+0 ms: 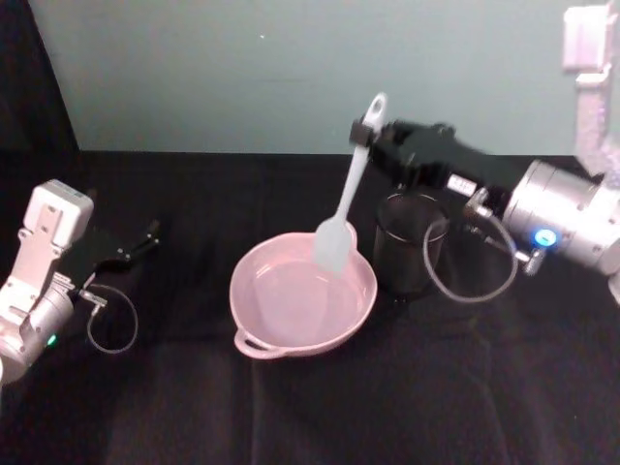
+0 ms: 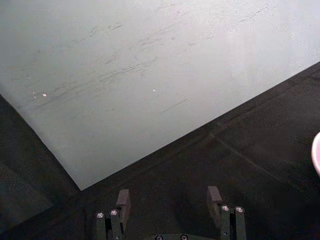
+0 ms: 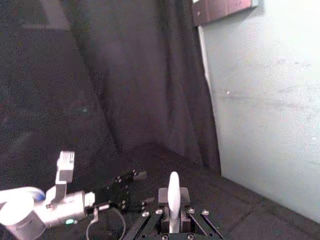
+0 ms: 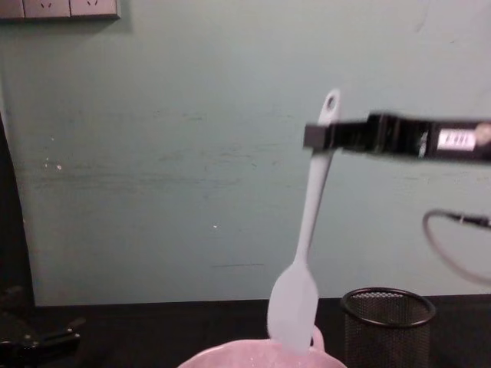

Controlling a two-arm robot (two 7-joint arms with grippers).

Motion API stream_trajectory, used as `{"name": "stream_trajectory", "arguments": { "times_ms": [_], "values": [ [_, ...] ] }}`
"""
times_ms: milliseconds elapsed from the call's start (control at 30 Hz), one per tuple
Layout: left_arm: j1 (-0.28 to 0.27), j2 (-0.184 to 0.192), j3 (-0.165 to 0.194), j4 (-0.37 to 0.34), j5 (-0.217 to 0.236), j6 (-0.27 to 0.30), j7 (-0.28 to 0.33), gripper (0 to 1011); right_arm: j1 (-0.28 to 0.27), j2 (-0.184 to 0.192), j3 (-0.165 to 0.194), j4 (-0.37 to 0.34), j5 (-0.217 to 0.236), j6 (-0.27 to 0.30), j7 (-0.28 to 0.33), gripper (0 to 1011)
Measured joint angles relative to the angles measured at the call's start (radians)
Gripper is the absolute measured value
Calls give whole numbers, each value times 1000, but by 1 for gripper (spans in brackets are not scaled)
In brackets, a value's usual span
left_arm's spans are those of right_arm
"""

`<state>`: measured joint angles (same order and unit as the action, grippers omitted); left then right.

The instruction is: Use the one hand to pick up the spoon and stir the clear water in the bowl.

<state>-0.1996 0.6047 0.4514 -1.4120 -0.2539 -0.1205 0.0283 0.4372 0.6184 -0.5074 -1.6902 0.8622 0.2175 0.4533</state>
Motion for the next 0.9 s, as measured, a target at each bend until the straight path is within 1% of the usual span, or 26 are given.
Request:
{"name": "stream_trajectory", "arguments": {
  "times_ms": [33, 133, 233, 267, 300, 367, 400, 500, 600, 800, 867, 900],
  "values": [
    [0, 0, 0, 0, 0, 0, 0, 1011, 0, -7, -13, 15, -12, -13, 13, 114],
    [0, 0, 0, 0, 0, 0, 0, 1011, 2, -19, -32, 37, -30, -30, 28, 114],
    [0, 0, 0, 0, 0, 0, 0, 1011, 10, -49, -62, 84, -66, -61, 50, 114],
    [0, 0, 0, 0, 0, 0, 0, 1011, 10, -49, -62, 84, -66, -61, 50, 114],
    [0, 0, 0, 0, 0, 0, 0, 1011, 10, -63, -71, 102, -83, -80, 55, 114],
    [0, 0, 0, 0, 0, 0, 0, 1011, 10, -77, -78, 120, -101, -100, 58, 114],
    [0, 0, 0, 0, 0, 0, 0, 1011, 9, -89, -83, 135, -118, -118, 59, 114],
    [0, 0, 0, 0, 0, 0, 0, 1011, 9, -111, -94, 164, -146, -142, 64, 114],
    [0, 0, 0, 0, 0, 0, 0, 1011, 11, -131, -103, 189, -166, -153, 72, 114],
    [0, 0, 0, 0, 0, 0, 0, 1011, 24, -168, -121, 232, -191, -152, 85, 114],
    [0, 0, 0, 0, 0, 0, 0, 1011, 32, -193, -130, 257, -208, -152, 87, 114],
    [0, 0, 0, 0, 0, 0, 0, 1011, 32, -193, -130, 257, -208, -152, 87, 114]
  ]
}}
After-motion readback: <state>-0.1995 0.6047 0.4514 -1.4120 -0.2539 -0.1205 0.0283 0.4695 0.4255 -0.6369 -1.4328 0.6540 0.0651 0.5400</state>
